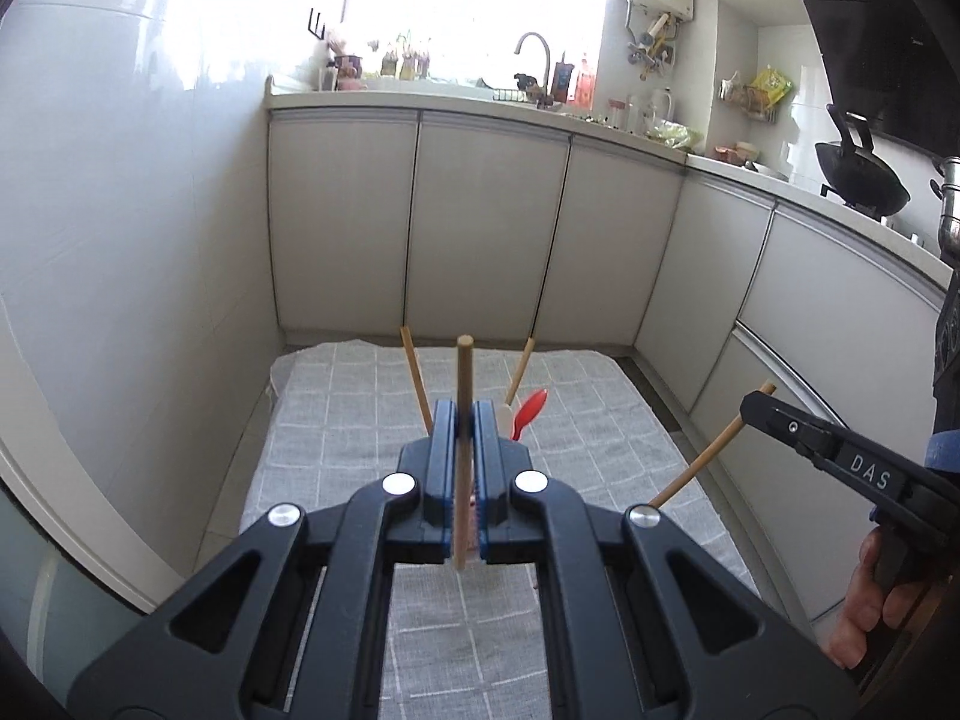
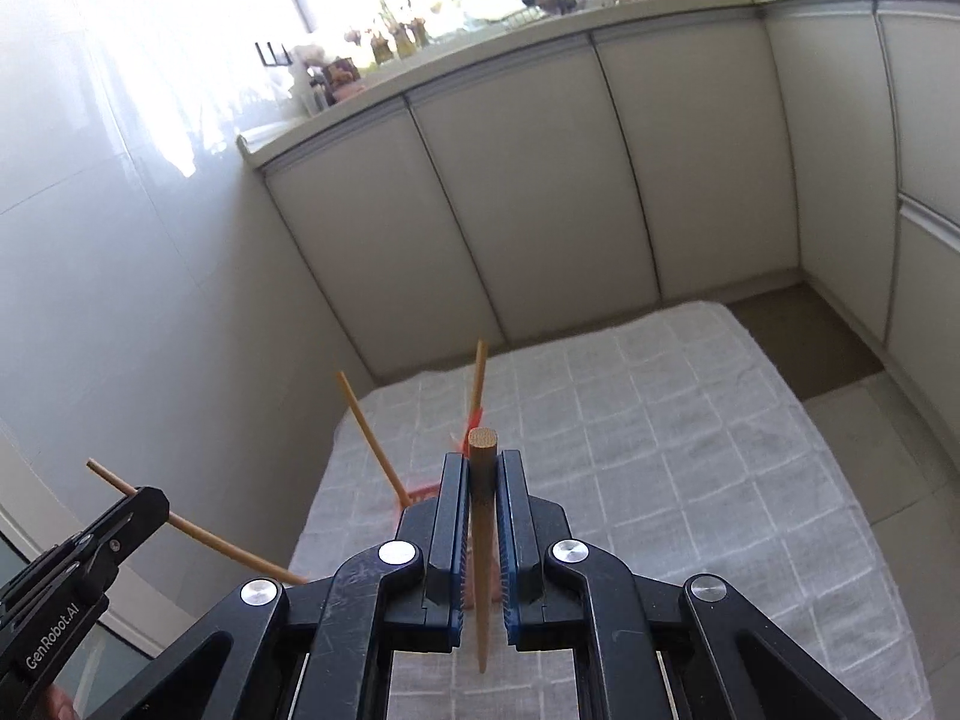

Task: Organize utensils
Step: 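Carry both chopsticks over the pink holder and open both grippers to drop them, then return to the chopstick pile and grasp one chopstick with each gripper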

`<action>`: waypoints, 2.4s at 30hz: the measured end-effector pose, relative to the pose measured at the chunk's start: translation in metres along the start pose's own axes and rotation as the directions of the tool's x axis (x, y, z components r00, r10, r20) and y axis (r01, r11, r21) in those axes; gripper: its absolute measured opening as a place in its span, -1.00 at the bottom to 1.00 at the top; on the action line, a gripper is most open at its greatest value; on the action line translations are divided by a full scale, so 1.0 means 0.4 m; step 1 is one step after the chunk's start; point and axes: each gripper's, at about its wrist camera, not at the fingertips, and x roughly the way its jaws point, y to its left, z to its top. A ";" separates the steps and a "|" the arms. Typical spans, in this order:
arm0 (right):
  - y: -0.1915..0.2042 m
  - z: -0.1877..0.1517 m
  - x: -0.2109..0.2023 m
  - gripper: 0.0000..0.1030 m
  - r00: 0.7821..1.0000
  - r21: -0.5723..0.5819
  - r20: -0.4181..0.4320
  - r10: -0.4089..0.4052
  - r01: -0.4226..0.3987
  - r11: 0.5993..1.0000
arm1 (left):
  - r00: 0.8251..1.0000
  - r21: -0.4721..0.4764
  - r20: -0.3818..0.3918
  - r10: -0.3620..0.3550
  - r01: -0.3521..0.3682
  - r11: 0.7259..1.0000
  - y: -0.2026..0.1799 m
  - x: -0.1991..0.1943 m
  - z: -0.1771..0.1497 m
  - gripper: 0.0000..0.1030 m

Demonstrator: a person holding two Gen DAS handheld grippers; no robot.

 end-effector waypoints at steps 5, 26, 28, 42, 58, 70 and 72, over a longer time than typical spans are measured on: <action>0.007 0.057 0.022 -0.85 0.999 0.018 0.042 0.016 -0.017 1.000 | 1.000 -0.026 0.018 -0.017 0.018 1.000 0.000 0.046 0.053 -0.88; 0.036 0.072 0.219 -0.85 0.999 -0.060 0.041 0.021 -0.018 0.998 | 1.000 0.031 -0.024 -0.005 0.005 1.000 -0.041 0.272 0.042 -0.88; 0.037 0.059 0.236 -0.84 1.000 -0.070 0.020 0.019 -0.018 0.997 | 0.998 0.015 -0.069 -0.013 0.014 1.000 -0.034 0.298 0.033 -0.88; 0.021 0.034 0.240 0.05 0.998 -0.048 -0.040 0.052 -0.054 0.997 | 0.983 -0.033 -0.178 -0.039 0.034 0.999 -0.019 0.327 0.006 0.16; -0.118 -0.020 0.057 0.63 0.989 0.084 -0.125 -0.076 0.087 0.993 | 0.913 -0.033 -0.404 -0.050 0.041 0.999 -0.008 0.179 -0.139 0.64; -0.262 -0.183 0.045 0.65 0.911 0.133 -0.368 -0.186 0.249 0.959 | 0.852 -0.091 -0.517 -0.079 0.036 0.995 -0.042 0.146 -0.265 0.64; -0.285 -0.214 0.054 0.65 0.887 0.133 -0.417 -0.196 0.273 0.953 | 0.840 -0.074 -0.539 -0.068 0.033 0.997 -0.056 0.158 -0.283 0.64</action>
